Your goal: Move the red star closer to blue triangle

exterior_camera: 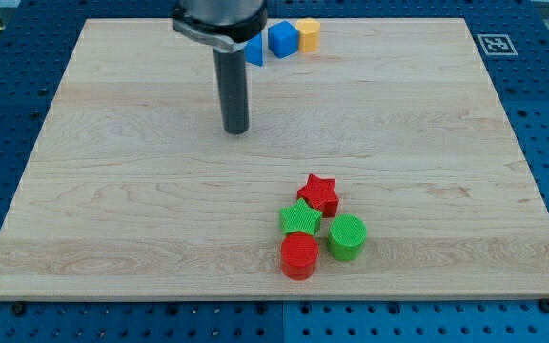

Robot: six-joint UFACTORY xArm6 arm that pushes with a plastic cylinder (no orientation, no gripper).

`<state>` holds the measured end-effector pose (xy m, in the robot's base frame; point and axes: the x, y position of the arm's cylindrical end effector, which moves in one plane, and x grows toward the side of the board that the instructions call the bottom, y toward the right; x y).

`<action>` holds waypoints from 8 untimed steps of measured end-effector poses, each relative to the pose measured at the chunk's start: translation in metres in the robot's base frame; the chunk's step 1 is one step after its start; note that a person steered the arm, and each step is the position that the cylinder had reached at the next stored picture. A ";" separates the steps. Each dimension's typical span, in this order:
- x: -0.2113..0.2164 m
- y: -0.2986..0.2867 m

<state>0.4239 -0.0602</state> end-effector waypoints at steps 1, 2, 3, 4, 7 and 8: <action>0.068 -0.007; 0.155 -0.007; 0.195 -0.001; 0.195 0.037; 0.191 0.094; 0.169 0.095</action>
<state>0.5925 0.0344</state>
